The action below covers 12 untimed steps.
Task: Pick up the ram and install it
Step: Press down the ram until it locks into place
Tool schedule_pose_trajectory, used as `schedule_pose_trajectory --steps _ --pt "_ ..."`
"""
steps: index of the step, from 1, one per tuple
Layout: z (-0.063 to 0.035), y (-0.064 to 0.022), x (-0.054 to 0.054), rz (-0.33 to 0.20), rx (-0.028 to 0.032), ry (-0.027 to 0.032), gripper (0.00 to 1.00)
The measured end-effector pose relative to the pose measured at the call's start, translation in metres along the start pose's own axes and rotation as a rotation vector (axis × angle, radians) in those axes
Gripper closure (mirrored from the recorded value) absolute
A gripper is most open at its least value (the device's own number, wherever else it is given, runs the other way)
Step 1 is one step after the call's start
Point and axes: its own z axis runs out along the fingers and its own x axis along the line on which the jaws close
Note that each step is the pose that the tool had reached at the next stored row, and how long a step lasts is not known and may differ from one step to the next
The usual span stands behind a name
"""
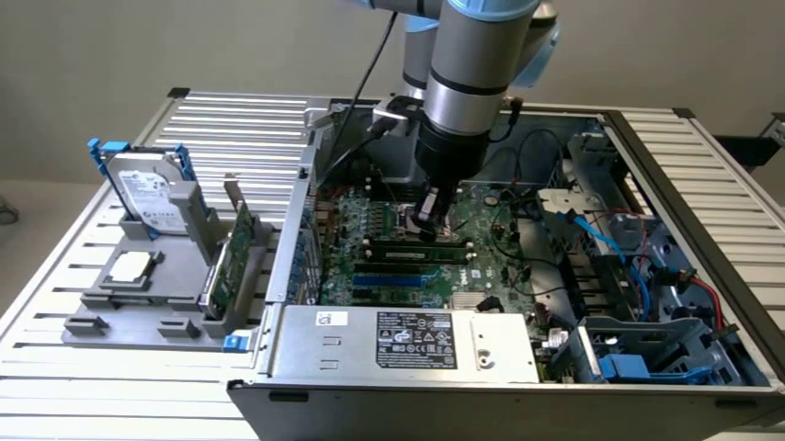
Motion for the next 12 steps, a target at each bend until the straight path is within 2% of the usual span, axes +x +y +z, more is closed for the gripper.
schedule_pose_trajectory --steps 12 --pt "0.0011 0.0 -0.0001 0.16 -0.0036 0.0035 0.89"
